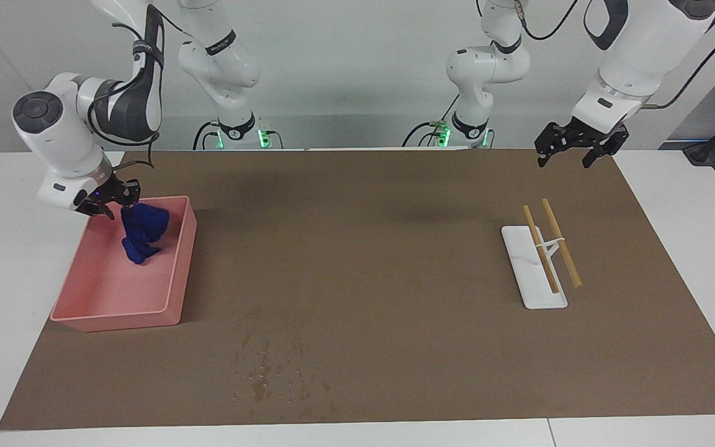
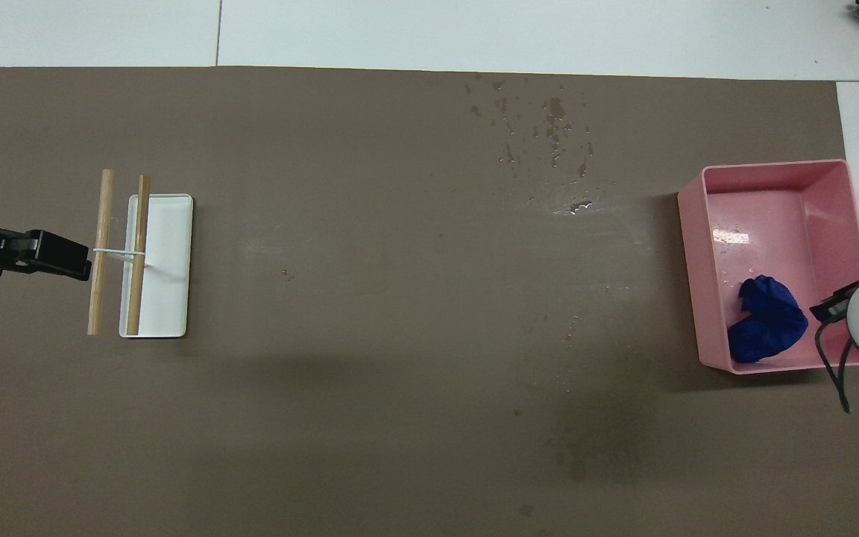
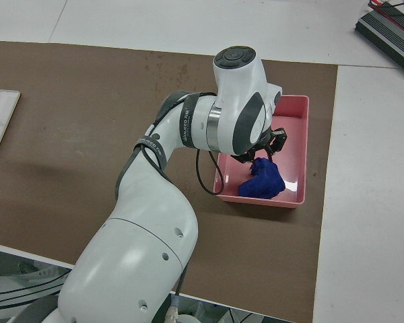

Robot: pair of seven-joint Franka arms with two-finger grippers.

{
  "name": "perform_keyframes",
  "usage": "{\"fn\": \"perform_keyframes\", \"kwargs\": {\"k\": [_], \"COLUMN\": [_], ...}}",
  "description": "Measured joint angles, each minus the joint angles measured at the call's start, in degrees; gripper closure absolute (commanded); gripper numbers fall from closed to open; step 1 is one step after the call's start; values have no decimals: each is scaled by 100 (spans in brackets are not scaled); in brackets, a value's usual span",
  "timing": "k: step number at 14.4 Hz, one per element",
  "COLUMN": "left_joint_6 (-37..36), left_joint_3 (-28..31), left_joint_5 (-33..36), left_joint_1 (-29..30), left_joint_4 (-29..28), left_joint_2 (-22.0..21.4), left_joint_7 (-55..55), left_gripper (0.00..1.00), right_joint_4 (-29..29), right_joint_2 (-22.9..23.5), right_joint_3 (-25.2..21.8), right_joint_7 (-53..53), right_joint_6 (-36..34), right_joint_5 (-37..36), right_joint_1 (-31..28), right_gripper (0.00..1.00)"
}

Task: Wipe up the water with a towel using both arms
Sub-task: 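Open the right gripper to drop the towel in the bin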

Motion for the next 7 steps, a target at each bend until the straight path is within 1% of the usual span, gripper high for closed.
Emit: {"fn": "perform_keyframes", "kwargs": {"k": [3,7], "left_joint_6": [0,0], "left_joint_3": [0,0], "left_joint_5": [0,0], "left_joint_1": [0,0], "left_joint_4": [0,0], "left_joint_2": [0,0], "left_joint_7": [0,0], "left_gripper": [0,0], "right_joint_4": [61,307], "right_joint_2": [-13,-79], "right_joint_3": [44,109], "right_joint_7": [0,0], "right_joint_6": [2,-111], "right_joint_5": [1,10], "right_joint_1": [7,64], "right_gripper": [0,0]}}
